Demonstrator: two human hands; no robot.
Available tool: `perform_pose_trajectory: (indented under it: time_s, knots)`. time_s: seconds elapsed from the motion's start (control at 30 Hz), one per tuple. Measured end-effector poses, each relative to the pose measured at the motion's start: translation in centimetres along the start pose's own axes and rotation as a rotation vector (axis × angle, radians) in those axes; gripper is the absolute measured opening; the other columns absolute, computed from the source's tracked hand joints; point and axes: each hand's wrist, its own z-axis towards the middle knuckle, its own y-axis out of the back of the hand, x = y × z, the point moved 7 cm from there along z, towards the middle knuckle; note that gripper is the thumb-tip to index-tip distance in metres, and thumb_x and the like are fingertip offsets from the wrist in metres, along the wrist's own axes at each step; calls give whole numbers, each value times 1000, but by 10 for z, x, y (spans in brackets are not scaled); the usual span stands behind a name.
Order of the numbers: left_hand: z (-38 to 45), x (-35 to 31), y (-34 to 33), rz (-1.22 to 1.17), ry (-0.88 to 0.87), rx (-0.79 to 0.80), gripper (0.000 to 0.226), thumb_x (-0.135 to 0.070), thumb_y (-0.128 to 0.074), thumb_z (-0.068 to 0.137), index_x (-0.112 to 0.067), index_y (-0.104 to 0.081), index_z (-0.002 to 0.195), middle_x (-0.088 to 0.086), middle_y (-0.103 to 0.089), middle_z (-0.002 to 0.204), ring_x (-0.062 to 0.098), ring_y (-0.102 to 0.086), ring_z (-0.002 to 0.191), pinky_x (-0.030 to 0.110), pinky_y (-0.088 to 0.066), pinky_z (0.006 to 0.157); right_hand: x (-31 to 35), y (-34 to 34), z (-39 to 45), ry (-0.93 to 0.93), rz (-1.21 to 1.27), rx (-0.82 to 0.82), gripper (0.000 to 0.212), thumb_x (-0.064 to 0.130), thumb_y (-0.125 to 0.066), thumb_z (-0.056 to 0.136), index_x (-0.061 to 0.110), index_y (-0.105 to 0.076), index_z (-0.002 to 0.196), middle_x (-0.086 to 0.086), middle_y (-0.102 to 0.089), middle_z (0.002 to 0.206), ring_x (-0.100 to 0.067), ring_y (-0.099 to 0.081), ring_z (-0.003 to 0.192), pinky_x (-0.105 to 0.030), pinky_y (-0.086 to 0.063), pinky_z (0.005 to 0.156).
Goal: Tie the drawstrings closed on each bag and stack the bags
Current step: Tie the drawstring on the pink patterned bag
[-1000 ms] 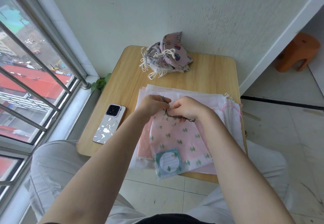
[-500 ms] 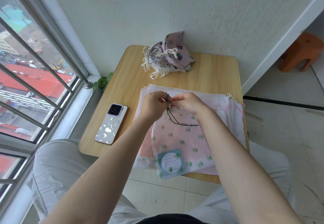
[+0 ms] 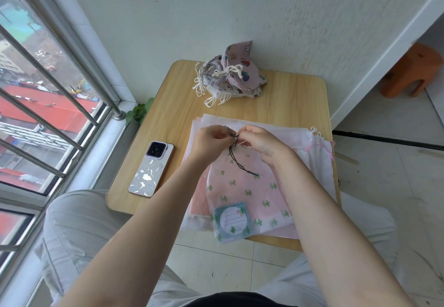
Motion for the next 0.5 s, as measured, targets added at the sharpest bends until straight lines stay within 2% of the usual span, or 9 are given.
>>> perform_pose_trajectory:
  time_s: [0.07,0.17,0.27,0.33,0.4,0.5]
  knots:
    - [-2,1,-3,-33,23,15,8,-11,-73,81,-3,-73,85,-7,-72,81,5,-61,66,12,-45,55,3,1,-1,1,-14,-48,11,15,-50,90,20,-58,83,3,-59,83,-11,-57,77,-19,-43,70]
    - [-1,4,-2,6,42,-6,14,-21,-73,84,-8,-72,82,-2,-69,76,4,-52,55,15,-37,49,8,10,-2,59,-117,-177,8,17,-51,88,17,-58,92,1,-57,87,-13,-57,78,-24,-43,62]
    - [2,8,0,27,55,-18,10,-20,-72,86,-11,-73,82,-6,-68,72,-4,-51,48,14,-38,48,12,27,-2,116,-71,-402,9,15,-52,87,17,-58,94,-5,-65,90,-20,-62,81,-32,-52,69]
    - [2,10,1,35,60,-18,11,-19,-71,86,-12,-74,80,-6,-67,70,2,-49,49,19,-38,50,15,38,-5,142,30,-502,10,11,-50,89,13,-59,91,-4,-67,81,-19,-65,75,-33,-53,74]
    - [2,12,2,38,67,-17,15,-21,-70,87,-12,-75,77,-5,-67,68,9,-47,53,23,-37,53,18,41,-6,140,248,-486,15,8,-47,91,8,-62,88,-5,-66,75,-19,-64,70,-34,-56,76]
    - [1,16,2,38,87,-21,18,-23,-68,89,-11,-77,80,-9,-63,64,2,-44,46,19,-36,51,23,33,-7,93,648,-338,22,9,-43,96,6,-63,87,-9,-67,74,-23,-66,72,-32,-55,73]
